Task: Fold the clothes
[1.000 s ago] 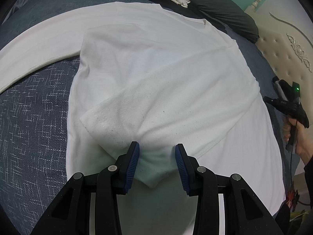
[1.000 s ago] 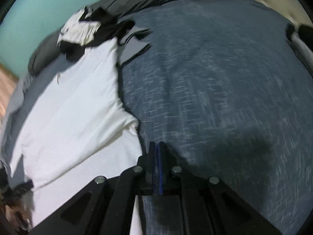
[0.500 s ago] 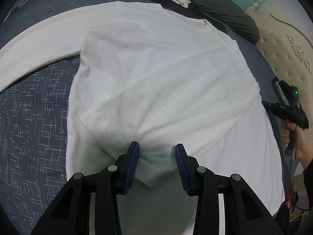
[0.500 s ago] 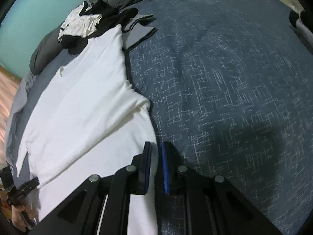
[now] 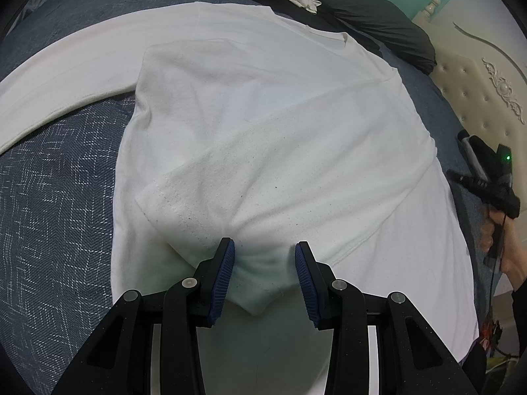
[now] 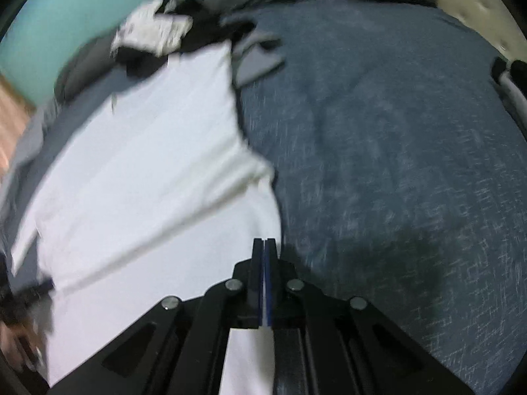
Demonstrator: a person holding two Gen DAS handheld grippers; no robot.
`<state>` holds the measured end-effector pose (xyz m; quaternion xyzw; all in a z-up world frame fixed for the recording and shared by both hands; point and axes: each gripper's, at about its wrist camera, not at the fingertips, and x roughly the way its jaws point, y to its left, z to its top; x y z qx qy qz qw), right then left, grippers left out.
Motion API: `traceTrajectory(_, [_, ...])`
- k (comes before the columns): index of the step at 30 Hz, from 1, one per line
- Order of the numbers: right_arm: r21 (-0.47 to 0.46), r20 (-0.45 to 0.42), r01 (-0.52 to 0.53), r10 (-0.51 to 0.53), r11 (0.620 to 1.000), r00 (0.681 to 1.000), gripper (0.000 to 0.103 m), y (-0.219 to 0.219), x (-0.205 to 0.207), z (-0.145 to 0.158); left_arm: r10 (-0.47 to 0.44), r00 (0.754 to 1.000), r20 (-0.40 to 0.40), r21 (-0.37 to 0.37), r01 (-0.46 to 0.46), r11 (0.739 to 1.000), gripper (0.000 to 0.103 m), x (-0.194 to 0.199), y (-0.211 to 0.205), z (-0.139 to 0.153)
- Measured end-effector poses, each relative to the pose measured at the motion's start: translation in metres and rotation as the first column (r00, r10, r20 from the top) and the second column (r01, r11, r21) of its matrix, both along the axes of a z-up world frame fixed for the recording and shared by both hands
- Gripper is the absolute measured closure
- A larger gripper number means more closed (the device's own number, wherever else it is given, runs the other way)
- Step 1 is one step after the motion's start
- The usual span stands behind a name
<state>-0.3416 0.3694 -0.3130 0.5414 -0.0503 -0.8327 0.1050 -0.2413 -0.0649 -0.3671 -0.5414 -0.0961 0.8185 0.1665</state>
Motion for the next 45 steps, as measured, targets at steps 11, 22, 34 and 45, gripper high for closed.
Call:
traceTrajectory(11, [0.022,0.015,0.019,-0.019,1.000,1.000,0.103,0.002,0.021,0.006,0.001,1.000,0.004,0.007,-0.001,1.000,0.062,0.000,0.000,0.000])
traceTrajectory(22, [0.034,0.001,0.033,-0.033,0.999,0.999,0.103,-0.007,0.037,0.014,0.003,1.000,0.008,0.013,-0.003,1.000,0.062,0.006,-0.005,0.002])
traceTrajectory(34, [-0.041,-0.034,0.131,-0.133,0.991,0.991,0.101,0.016,0.031,0.029,0.016,1.000,0.020,0.043,-0.017,0.999,0.061,0.020,-0.015,0.008])
traceTrajectory(45, [-0.046,-0.017,0.095,-0.096,0.994,0.995,0.074,0.029,-0.013,0.012,-0.003,1.000,0.015,0.014,0.003,1.000,0.061,0.017,-0.010,0.008])
